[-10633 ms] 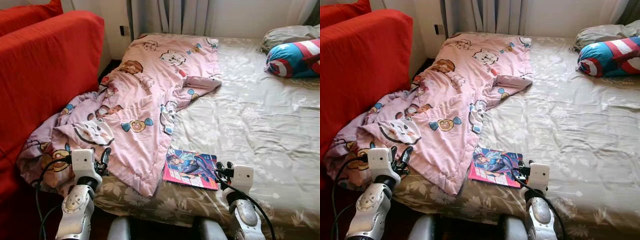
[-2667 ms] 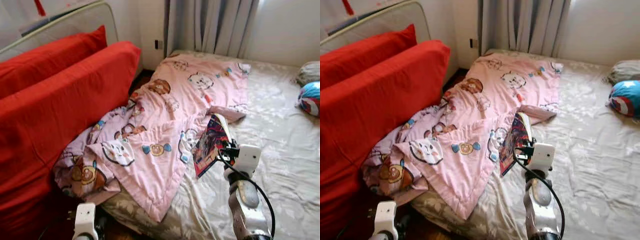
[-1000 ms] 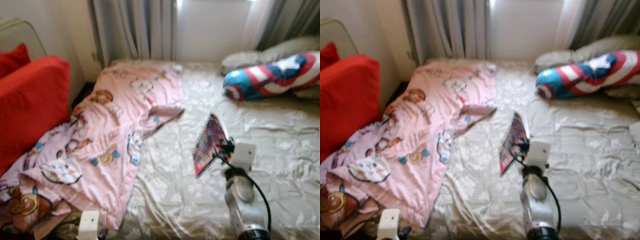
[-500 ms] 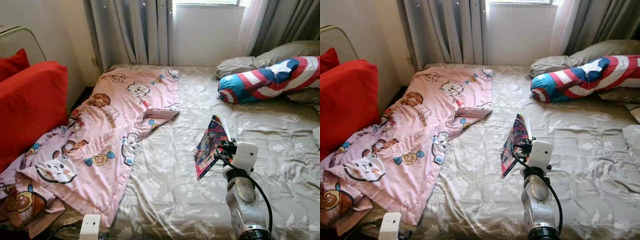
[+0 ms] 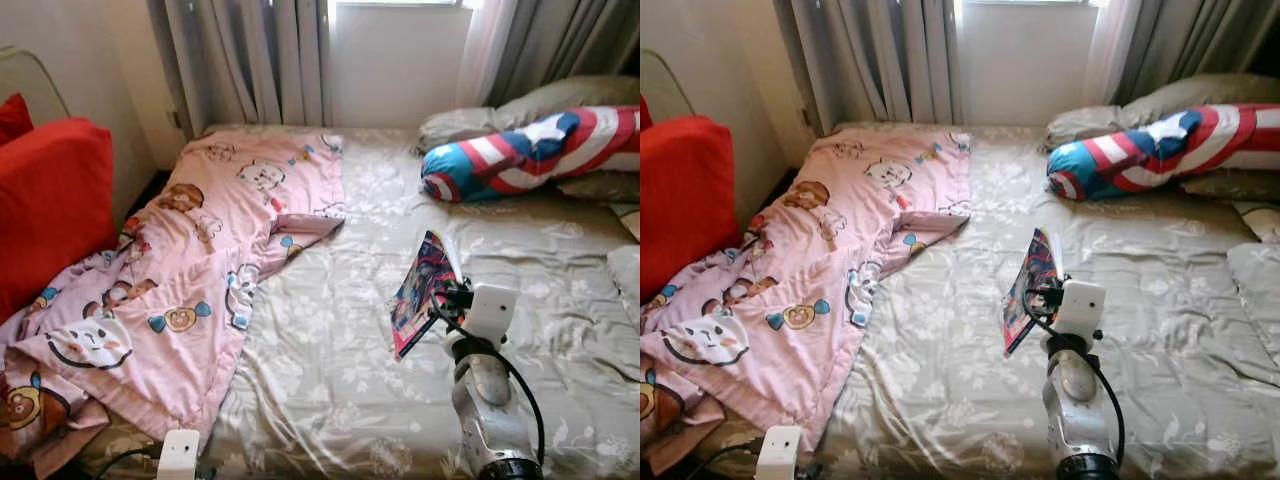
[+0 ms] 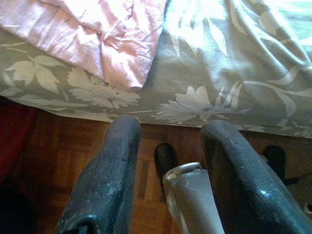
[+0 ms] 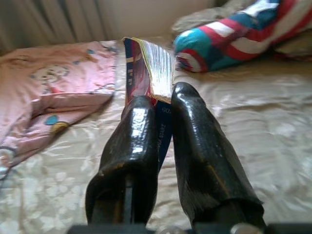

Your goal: Clean up the room

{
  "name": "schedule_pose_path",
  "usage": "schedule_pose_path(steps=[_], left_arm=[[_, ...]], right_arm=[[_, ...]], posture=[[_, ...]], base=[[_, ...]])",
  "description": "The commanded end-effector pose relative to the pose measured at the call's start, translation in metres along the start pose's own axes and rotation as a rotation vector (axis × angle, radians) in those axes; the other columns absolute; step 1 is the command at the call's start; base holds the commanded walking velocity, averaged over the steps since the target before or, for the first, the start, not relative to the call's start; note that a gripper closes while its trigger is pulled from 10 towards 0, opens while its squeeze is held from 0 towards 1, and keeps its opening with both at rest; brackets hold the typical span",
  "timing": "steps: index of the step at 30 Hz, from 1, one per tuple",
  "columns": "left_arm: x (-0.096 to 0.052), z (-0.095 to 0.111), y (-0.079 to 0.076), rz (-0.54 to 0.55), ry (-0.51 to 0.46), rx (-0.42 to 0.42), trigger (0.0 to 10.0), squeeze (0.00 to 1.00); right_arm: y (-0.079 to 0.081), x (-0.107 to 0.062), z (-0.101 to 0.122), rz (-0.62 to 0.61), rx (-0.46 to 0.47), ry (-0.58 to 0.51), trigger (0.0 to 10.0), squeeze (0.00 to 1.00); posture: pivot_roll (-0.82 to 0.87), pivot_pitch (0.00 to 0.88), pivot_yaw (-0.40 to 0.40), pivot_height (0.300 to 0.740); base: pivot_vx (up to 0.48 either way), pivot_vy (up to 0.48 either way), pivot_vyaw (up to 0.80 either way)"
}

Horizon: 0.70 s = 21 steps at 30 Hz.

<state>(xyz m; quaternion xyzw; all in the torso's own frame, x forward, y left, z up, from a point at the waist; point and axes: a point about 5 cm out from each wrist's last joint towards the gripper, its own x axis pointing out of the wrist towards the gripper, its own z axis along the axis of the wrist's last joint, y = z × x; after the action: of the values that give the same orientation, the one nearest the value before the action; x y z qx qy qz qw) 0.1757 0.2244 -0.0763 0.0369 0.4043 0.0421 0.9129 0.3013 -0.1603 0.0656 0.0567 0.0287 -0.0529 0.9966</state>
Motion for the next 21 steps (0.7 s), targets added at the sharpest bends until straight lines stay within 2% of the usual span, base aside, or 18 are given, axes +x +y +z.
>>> schedule_pose_path(steps=[1, 21], left_arm=[[-0.0014, -0.0067, -0.0038, -0.016, 0.026, 0.003, 10.0, 0.00], [-0.0014, -0.0069, -0.0049, -0.015, 0.025, -0.007, 10.0, 0.00]], right_arm=[[-0.0023, 0.0040, 0.0106, -0.005, -0.001, -0.051, 10.0, 0.00], [-0.0033, 0.0032, 0.0107, -0.011, -0.002, -0.048, 10.0, 0.00]], posture=[[0.01, 0.000, -0.004, 0.732], [0.01, 0.000, -0.009, 0.732]], base=[[0.000, -0.266, 0.00], [0.000, -0.270, 0.00]])
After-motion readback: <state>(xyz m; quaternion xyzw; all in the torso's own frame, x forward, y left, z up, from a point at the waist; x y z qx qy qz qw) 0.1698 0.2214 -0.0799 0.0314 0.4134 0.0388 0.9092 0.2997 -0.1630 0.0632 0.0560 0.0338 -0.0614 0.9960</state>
